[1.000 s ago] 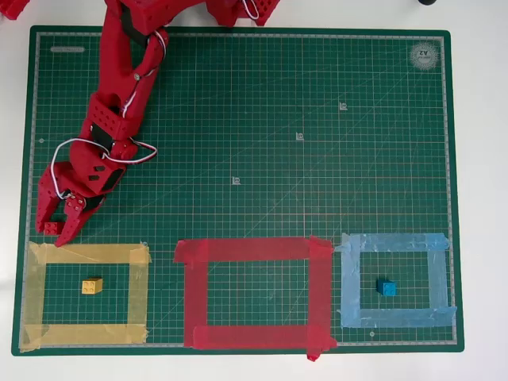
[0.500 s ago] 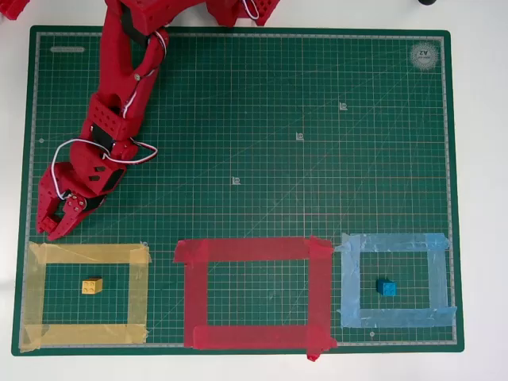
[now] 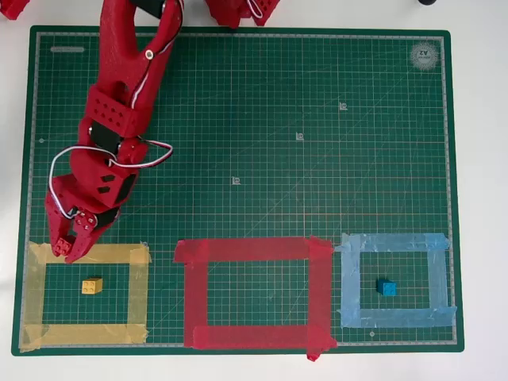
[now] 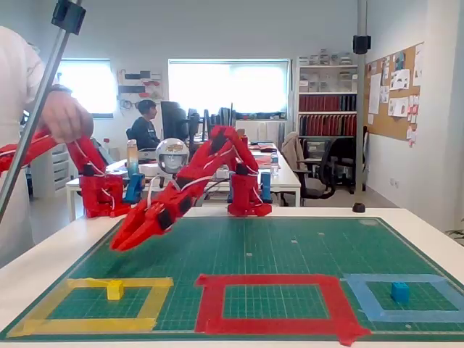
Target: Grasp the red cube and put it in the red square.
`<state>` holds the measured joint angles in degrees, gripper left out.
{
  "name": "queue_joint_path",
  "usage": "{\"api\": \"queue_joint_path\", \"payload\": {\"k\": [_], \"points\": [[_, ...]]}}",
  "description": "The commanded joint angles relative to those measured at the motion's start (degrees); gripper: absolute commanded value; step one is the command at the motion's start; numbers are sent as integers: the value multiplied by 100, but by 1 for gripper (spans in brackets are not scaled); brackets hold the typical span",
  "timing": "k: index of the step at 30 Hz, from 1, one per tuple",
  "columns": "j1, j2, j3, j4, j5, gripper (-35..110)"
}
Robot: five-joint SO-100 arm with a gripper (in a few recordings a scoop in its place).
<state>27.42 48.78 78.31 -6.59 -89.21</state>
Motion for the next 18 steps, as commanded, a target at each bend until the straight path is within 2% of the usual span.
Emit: {"api": "queue_joint_path", "payload": {"k": [1, 5, 18], "points": [[-457, 1670, 888, -53, 193, -1], [-923, 1811, 993, -167, 325, -1], [-2030, 835, 1512, -2373, 202, -1]]}}
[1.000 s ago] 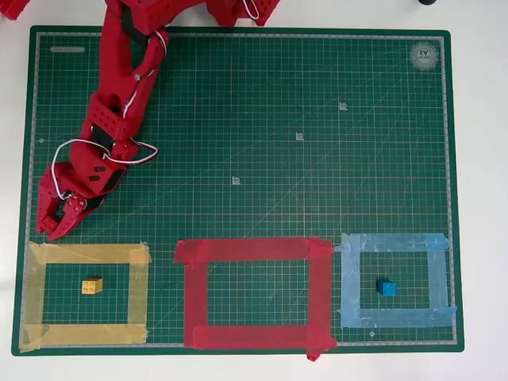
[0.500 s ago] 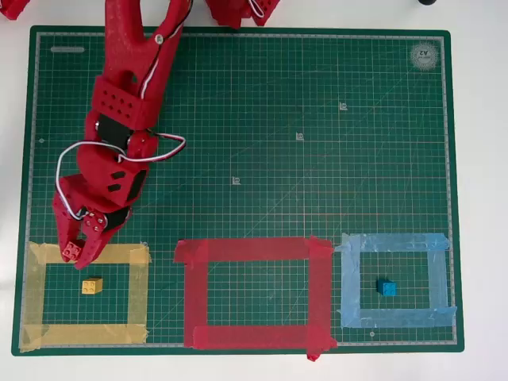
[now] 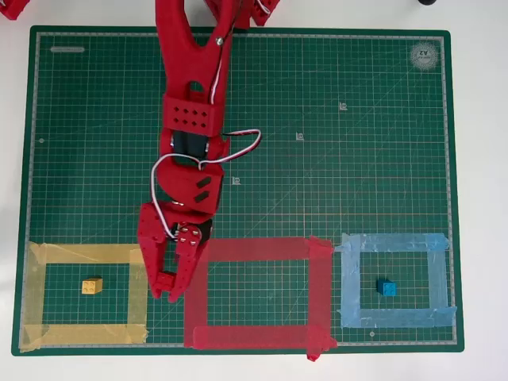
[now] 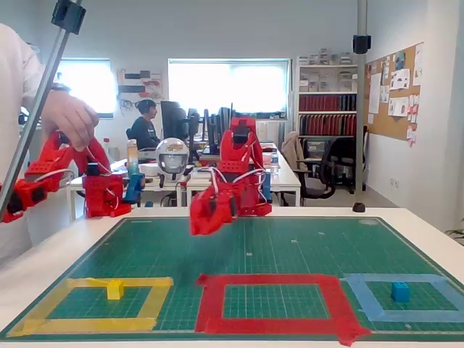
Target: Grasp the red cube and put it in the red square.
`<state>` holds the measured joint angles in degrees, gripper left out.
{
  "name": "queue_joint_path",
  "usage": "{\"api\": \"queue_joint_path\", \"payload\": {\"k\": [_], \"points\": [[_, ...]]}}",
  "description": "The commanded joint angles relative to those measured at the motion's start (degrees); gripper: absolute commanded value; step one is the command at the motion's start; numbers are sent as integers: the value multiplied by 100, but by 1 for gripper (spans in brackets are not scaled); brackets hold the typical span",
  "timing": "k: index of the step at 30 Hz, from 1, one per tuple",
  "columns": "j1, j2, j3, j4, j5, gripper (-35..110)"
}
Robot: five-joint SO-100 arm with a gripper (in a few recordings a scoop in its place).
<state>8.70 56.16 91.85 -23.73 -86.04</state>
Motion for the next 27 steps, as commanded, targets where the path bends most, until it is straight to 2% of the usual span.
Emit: {"api": "queue_joint_path", "payload": {"k": [1, 15, 27], "points": [[-211, -18, 185, -844, -132, -1], [-448, -1767, -527, -1811, -281, -1], [-483, -2162, -1063, -1846, -290, -1]]}}
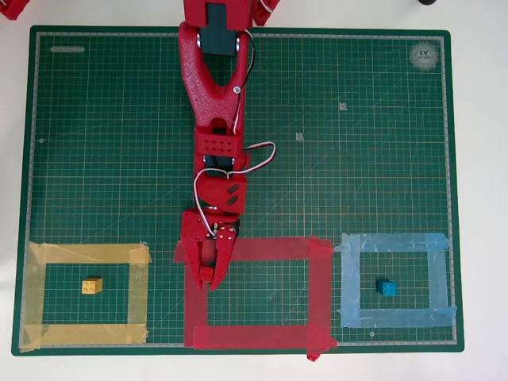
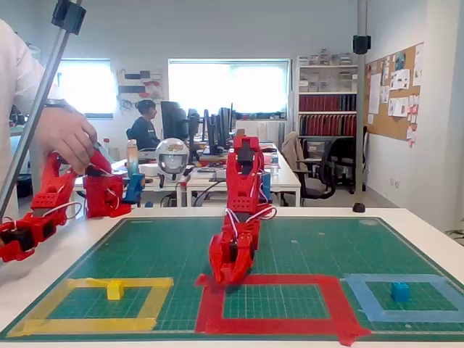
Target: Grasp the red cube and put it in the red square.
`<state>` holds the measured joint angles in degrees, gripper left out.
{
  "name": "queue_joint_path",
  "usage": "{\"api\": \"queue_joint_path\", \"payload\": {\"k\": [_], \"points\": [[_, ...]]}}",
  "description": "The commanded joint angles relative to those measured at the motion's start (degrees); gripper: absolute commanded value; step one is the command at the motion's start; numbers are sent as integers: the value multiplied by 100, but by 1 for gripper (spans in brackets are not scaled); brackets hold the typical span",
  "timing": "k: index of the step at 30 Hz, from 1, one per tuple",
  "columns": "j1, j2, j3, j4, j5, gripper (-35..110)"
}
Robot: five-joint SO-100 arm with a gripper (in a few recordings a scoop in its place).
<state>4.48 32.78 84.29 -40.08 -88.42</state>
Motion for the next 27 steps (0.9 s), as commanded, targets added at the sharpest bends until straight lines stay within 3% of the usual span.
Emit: {"api": "queue_joint_path", "payload": {"k": [1, 12, 27], "points": [[-88, 176, -308, -211, -35, -1], [-536, 141, -299, -1151, -35, -1], [-932, -158, 79, -1512, -70, -1]]}}
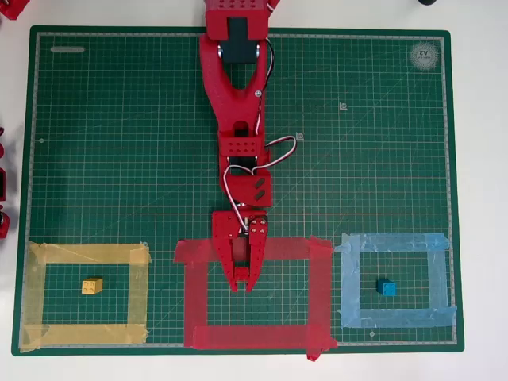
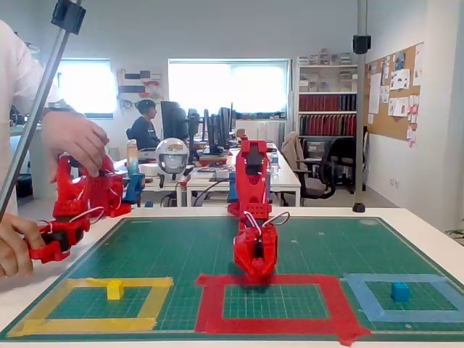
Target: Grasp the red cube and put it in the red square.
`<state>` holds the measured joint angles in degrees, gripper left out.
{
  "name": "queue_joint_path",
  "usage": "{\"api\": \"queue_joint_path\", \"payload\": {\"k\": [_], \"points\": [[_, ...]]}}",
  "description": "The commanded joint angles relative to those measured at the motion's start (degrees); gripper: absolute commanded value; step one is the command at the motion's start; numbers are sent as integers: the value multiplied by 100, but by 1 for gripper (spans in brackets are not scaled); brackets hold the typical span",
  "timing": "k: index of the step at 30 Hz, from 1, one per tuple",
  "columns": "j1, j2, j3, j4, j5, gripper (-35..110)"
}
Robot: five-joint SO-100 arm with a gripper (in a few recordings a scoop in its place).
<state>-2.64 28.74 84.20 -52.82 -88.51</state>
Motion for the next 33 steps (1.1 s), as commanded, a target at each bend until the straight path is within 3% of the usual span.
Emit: {"api": "queue_joint_path", "payload": {"k": [1, 16, 33], "points": [[-246, 290, 132, -229, -62, -1], [-281, 571, 44, 756, -62, -1], [-255, 668, 62, 1107, -62, -1]]}}
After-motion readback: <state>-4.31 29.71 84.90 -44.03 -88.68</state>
